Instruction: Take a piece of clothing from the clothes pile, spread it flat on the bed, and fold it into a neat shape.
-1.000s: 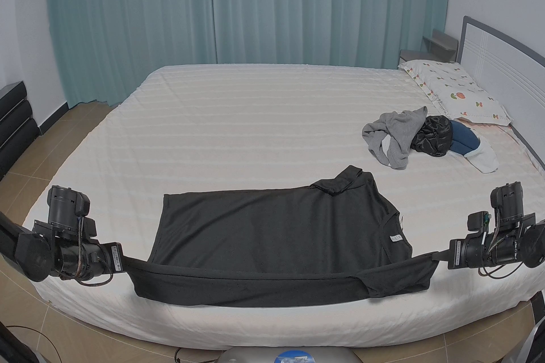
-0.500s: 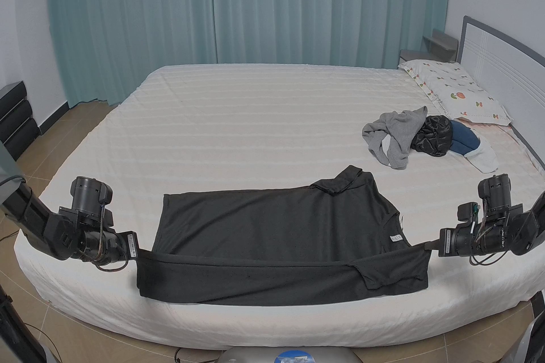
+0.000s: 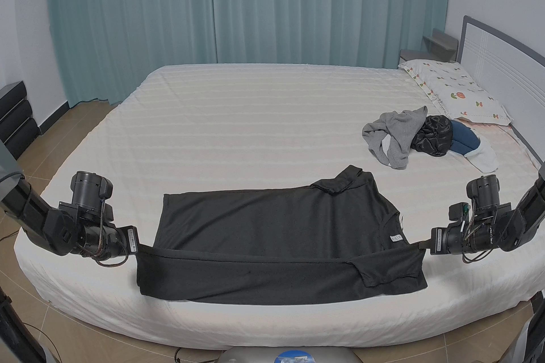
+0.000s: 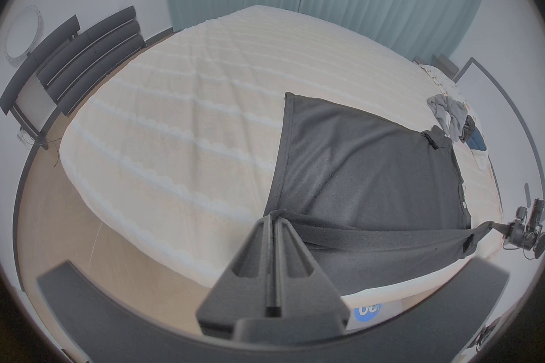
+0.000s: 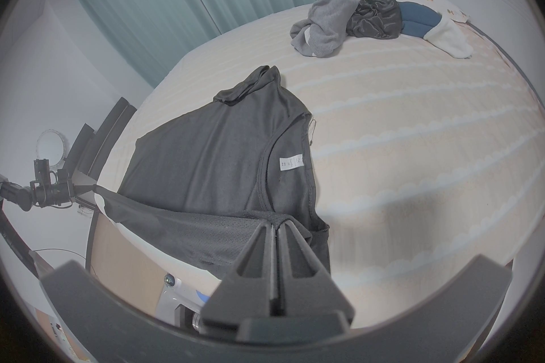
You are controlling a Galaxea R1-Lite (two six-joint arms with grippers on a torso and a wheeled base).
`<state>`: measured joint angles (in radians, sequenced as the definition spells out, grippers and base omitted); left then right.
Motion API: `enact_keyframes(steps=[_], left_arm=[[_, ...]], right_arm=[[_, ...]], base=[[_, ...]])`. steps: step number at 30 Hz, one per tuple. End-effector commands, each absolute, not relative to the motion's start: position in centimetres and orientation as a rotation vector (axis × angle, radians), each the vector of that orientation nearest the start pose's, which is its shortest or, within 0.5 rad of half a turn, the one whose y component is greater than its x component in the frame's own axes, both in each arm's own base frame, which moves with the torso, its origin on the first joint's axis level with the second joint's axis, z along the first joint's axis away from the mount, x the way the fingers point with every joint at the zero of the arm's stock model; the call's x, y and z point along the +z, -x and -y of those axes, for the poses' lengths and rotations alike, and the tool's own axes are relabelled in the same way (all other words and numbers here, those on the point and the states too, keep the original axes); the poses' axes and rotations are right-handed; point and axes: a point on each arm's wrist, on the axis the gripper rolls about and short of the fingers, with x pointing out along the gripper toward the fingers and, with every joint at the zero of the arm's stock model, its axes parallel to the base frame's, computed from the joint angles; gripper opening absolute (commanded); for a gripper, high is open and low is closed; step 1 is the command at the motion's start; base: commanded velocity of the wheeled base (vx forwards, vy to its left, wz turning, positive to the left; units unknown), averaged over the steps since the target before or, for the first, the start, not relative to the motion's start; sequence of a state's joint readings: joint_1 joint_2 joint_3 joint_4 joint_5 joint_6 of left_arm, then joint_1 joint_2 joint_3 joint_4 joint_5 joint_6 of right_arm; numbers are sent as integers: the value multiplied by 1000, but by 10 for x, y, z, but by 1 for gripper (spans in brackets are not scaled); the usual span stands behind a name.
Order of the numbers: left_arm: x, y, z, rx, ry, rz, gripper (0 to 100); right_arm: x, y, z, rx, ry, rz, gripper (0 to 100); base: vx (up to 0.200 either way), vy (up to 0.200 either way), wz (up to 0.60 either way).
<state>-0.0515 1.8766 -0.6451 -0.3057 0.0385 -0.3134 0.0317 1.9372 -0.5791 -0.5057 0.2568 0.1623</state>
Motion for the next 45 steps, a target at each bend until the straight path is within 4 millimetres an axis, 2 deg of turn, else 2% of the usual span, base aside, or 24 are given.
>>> enact_keyframes(steps=[1,12,18,23,33,41,42,45], left_arm=[[81,-272,12,130,254,-877,0],[81,-271,14,124,252,-894,0],[68,-280,15,121,256,-935,0],[54,-295,14,138,272,-959,0],[29,-328,16,156,296,-989,0],[15,-342,18,167,320,-1005,0],[15,-343,19,169,325,-1003,100],[13,-347,19,180,346,-999,100]], right_arm=[[48,-287,-14,199,-246,-852,0],[46,-291,-15,202,-247,-840,0],[39,-300,-15,200,-248,-849,0],[37,-311,-15,207,-252,-830,0],[16,-339,-21,193,-305,-852,0],[3,-345,-25,196,-304,-876,0],[3,-345,-25,197,-306,-876,0],[4,-345,-24,188,-322,-878,0]], base=[[0,0,0],[0,0,0],[0,0,0],[0,0,0],[0,0,0],[0,0,0],[0,0,0],[0,0,0]])
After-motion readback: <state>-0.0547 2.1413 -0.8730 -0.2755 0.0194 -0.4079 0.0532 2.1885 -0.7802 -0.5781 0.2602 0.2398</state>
